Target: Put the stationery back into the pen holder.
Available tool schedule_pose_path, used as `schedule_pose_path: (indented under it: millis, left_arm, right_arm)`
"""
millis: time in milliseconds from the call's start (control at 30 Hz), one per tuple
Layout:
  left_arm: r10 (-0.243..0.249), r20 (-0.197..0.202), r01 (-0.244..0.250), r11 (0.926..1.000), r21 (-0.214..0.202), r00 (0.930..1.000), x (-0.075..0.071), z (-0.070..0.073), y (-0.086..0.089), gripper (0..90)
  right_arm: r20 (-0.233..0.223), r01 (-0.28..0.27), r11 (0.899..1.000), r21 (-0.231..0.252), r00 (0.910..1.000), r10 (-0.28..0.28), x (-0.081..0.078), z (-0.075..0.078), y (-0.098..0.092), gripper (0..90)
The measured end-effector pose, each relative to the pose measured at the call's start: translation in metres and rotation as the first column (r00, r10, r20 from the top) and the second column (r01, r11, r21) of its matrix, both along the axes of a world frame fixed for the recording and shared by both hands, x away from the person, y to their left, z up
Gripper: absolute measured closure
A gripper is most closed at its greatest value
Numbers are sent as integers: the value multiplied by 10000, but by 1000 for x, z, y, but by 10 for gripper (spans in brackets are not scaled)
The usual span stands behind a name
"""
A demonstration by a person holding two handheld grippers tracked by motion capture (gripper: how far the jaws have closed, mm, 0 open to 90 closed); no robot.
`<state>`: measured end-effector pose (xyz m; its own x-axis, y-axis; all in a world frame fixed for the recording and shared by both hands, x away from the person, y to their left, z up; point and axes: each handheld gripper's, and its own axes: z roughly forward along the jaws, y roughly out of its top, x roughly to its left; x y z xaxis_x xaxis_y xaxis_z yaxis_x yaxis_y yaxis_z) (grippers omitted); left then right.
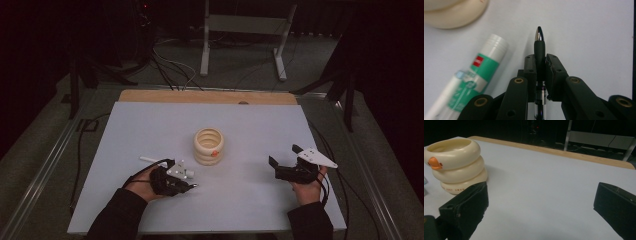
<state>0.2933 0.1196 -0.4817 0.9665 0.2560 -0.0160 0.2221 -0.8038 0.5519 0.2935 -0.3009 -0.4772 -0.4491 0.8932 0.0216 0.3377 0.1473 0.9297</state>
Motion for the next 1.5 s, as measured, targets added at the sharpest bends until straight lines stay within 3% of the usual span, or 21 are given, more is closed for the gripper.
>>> schedule_pose_path:
  millis: [167, 300, 400, 700, 967, 1167, 1500]
  left_arm:
    - [437, 272, -421, 9974, -577, 9987, 2, 13, 8, 807]
    - [825, 445, -773, 9911, -1081, 9956, 5, 24, 14, 807]
    - [1214, 627, -1118, 9840, -1390, 9906, 8, 31, 17, 807]
    - [2271, 1061, -1979, 9524, -2320, 9681, 17, 49, 21, 807]
    - [2765, 1347, -2356, 9368, -2585, 9515, 23, 59, 22, 807]
    - [3021, 1549, -2503, 9254, -2847, 9406, 30, 68, 22, 807]
    - [3412, 1632, -2711, 8995, -3428, 9257, 48, 80, 12, 807]
  right_arm:
    - [56, -34, 9999, 100, 10000, 34, 0, 0, 0, 0]
    - [97, -125, 9986, 519, 9999, 120, -1, 1, -3, 0]
    - [124, -114, 9990, 437, 9999, 109, 0, 0, -3, 0]
    - [516, -416, 9987, 287, 9979, 400, -1, -2, 0, 0]
    - [471, -444, 9985, 308, 9980, 429, -3, -4, 4, 0]
    - [273, -302, 9979, 580, 9992, 286, -4, -7, 4, 0]
    - [340, -259, 9981, 556, 9991, 241, -3, -6, 2, 0]
